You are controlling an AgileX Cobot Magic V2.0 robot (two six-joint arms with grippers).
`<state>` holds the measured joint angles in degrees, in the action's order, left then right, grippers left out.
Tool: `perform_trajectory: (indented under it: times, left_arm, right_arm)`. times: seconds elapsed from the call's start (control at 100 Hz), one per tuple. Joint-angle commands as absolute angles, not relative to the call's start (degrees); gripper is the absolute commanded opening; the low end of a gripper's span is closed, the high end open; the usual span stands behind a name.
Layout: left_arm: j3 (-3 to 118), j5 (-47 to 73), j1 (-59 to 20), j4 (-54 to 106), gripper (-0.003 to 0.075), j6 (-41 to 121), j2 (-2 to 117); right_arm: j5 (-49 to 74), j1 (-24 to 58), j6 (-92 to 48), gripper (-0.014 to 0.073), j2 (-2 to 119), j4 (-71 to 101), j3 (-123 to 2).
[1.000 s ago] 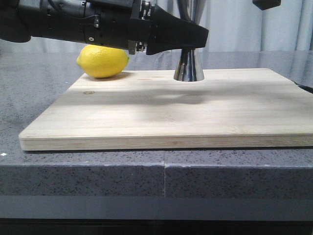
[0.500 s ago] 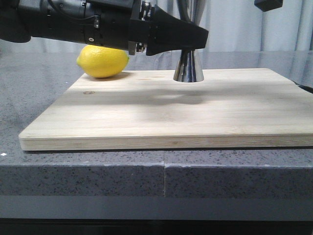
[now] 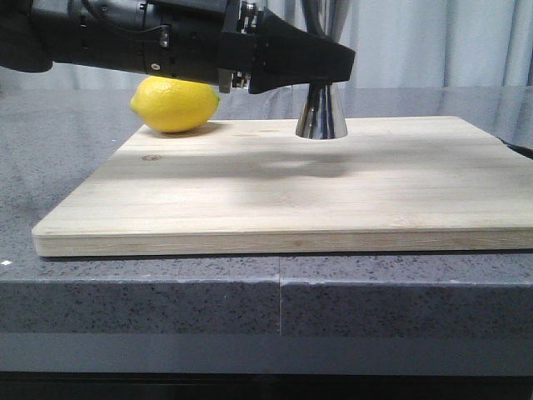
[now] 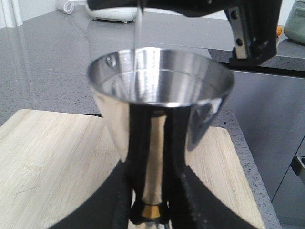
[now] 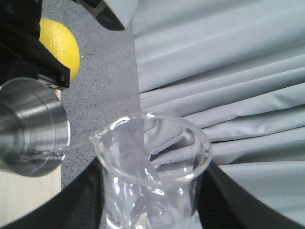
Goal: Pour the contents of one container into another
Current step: 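Tilt the beaker with the right gripper, pouring liquid into the jigger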
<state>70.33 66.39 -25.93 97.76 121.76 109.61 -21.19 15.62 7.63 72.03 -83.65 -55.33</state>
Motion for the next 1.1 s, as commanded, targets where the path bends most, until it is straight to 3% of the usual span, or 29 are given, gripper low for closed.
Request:
perform_trajectory:
  times: [0.0,1.09]
  left_arm:
    - [72.1,72.8,-26.4,102.2,0.0058,121.3,106.8]
    - [72.1,72.8,-26.4,102.2,0.0058,121.3,106.8]
  right_arm:
    - [-21.3,15.6,7.3,0.0253,70.1,-82.6,-57.6]
    - [-21.2,15.6,7.3,0.0253,70.1,-87.5,-58.0]
